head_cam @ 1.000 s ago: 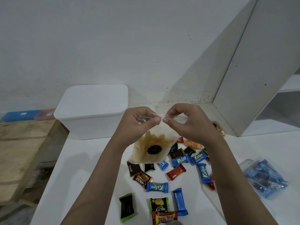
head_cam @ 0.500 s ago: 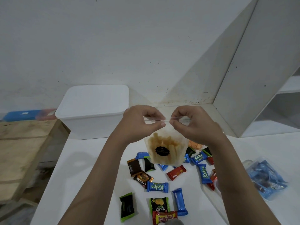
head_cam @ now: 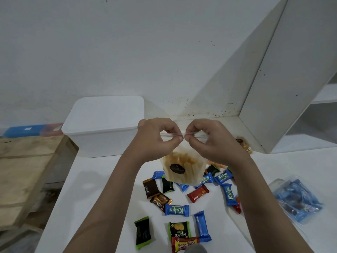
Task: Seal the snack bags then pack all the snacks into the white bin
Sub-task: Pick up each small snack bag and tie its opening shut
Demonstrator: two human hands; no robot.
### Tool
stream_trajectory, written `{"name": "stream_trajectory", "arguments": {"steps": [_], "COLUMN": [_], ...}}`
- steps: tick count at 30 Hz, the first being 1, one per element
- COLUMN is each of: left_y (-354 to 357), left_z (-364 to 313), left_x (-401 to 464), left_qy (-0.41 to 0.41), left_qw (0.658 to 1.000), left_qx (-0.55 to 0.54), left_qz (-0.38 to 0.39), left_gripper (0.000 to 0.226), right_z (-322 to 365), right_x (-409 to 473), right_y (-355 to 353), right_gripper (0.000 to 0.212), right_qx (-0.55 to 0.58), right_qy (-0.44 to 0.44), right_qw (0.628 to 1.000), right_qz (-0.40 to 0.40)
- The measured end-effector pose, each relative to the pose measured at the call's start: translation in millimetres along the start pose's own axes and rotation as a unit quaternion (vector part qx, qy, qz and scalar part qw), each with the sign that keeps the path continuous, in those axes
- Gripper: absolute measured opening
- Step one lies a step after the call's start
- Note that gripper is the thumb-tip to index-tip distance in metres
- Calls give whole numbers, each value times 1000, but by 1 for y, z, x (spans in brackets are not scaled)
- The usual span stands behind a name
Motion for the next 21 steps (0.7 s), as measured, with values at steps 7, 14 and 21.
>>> {"name": "stream_trajectory", "arguments": {"steps": [7,14,21], "left_y": [1,-5,-6], "left_z": [3,14,14], "left_x": [-1,-2,-4], "left_qy": [2,-25,-32], "left_qw": [1000,999,999], "left_qx": [-23,-26,-14], "left_qz": [-20,-22,-25], "left_gripper": [4,8,9], "right_z": [1,-22,-25], "right_x": [0,0,0], "right_y": [3,-5,-6], "right_gripper": [8,4,5], "right_qx": [11,105,79], "right_qy": [-7,71,71], "right_qw": [1000,992,993], "right_qz": [-5,-25,-47]}}
Point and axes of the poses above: each hand's wrist, its own x-axis towards the middle knuckle, its own y-axis out of the palm, z = x × y, the point moved 6 cm from there along x, towards the middle knuckle, and after that the axes turned 14 degrees about y, right-handed, at the moved point
